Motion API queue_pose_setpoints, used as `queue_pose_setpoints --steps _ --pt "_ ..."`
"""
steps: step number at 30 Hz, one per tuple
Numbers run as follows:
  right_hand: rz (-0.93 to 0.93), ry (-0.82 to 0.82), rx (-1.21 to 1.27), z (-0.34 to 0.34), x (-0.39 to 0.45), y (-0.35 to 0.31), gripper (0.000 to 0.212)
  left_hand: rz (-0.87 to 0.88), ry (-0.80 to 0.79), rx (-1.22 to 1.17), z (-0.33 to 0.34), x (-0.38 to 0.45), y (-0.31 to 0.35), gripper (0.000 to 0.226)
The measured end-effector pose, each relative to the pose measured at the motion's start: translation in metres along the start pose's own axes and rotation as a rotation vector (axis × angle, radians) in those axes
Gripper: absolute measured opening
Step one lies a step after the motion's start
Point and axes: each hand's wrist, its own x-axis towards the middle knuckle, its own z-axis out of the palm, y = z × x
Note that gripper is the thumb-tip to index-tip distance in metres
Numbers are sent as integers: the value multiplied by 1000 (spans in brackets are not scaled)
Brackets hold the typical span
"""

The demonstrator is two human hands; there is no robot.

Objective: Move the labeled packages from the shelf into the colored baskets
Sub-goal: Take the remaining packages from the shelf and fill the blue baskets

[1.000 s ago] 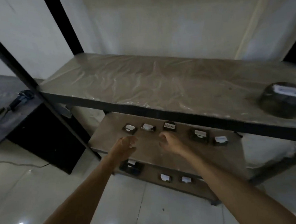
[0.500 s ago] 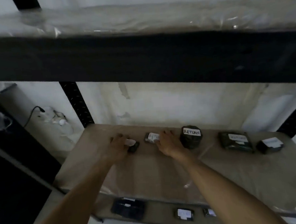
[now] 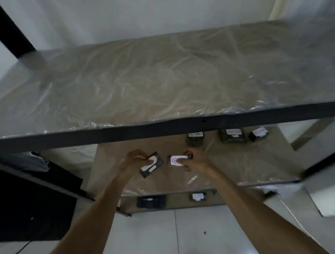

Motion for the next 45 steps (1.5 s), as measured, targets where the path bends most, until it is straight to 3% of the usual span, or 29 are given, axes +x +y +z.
queue_pose_setpoints --steps 5,9,14,22,26,30,37,45 --pt "94 115 340 -53 -116 -20 21 -25 -151 -156 15 -96 64 18" --pt "104 203 435 -116 -198 -27 34 -75 -243 -198 47 -166 119 11" --pt "32 224 498 -215 -292 -12 31 -55 -370 -196 120 -227 181 12" --pt "-61 414 455 -421 -444 46 26 169 -652 -81 306 -323 306 26" --pt "-68 519 526 -521 -499 63 36 218 -651 -136 401 -361 374 19" --pt "-72 638 478 -613 -530 87 40 331 -666 -38 494 -368 435 11" --pt "-84 789 536 -768 -549 146 32 444 -656 -31 655 -370 533 12" --pt "-18 926 508 -952 -565 200 22 433 -662 31 842 -352 637 11"
